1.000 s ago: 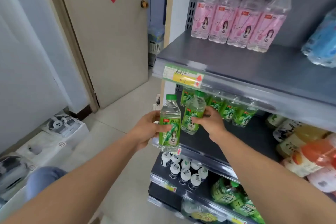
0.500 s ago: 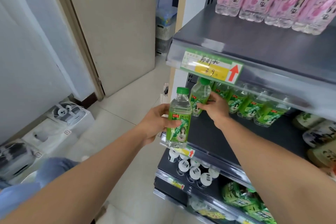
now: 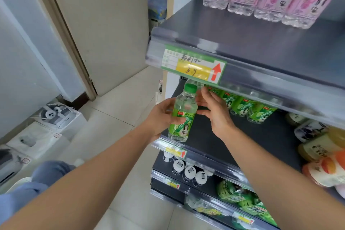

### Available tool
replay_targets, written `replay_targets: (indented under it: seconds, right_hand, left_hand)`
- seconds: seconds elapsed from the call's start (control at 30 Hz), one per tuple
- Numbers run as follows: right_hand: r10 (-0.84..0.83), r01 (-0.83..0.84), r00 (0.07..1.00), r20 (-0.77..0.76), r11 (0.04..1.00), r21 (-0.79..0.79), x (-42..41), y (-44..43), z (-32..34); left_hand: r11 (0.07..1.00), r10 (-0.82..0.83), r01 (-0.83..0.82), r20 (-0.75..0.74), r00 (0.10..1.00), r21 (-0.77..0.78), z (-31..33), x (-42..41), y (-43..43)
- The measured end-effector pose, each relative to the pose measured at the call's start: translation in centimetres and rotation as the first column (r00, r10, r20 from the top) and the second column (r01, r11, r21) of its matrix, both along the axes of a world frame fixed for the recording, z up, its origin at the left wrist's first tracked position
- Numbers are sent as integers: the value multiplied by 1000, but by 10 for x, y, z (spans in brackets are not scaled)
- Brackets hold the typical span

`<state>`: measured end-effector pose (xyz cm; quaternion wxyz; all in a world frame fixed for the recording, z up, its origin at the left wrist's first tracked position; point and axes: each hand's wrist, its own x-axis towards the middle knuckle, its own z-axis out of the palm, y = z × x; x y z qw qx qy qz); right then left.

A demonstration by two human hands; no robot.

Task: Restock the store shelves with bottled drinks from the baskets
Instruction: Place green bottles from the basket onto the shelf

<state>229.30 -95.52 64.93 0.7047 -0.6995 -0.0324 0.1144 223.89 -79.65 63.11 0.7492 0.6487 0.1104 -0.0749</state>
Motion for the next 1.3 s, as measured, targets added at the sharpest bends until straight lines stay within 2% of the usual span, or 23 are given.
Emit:
replay_targets:
  seconds: [0.03, 0.1, 0.17, 0.23, 0.33, 0.5, 0.67, 0.9, 1.03, 1.13, 1.3]
  right_hand:
    - [94, -94, 995, 26, 996, -1, -5, -6, 5]
    - [202, -190, 975, 89, 974, -124, -10, -18, 9]
    - [189, -149, 973, 131, 951, -270, -9, -30, 8]
    - [126, -66, 978, 166, 943, -327, -6, -41, 6]
    - [62, 2, 981, 186, 946, -323, -1, -53, 4]
    - [-23, 103, 976, 217, 924, -369, 12, -57, -2]
    - [-111, 194, 967, 230, 905, -379, 24, -54, -4]
    - [-154, 242, 955, 255, 899, -365, 34, -43, -3]
    - [-168, 267, 948, 269, 880, -392, 37, -40, -10]
    - [-155, 279, 940, 303, 860, -428, 35, -41, -11]
    - [-156, 253, 960, 232, 842, -476, 32, -46, -20]
  left_hand:
    - [1000, -3, 3, 5, 1000, 4, -1, 3, -6]
    - [1000, -10, 10, 12, 1000, 21, -3, 7, -17]
    - [999, -28, 27, 20, 999, 40, -5, 11, -28]
    - [997, -46, 45, 29, 999, 57, -6, 16, -42]
    - [995, -38, 33, 61, 997, 90, -7, 25, -62]
    - [946, 17, -49, 103, 994, 320, -5, 39, -81]
    - [910, 25, -43, 49, 998, 412, -11, 47, -82]
    - [871, 59, -63, 23, 998, 488, -20, 48, -68]
    - [785, 156, -150, 42, 987, 601, -23, 53, -57]
    - [740, 165, -171, 70, 984, 651, -21, 58, -53]
    - [818, 59, -104, 97, 994, 566, -19, 65, -50]
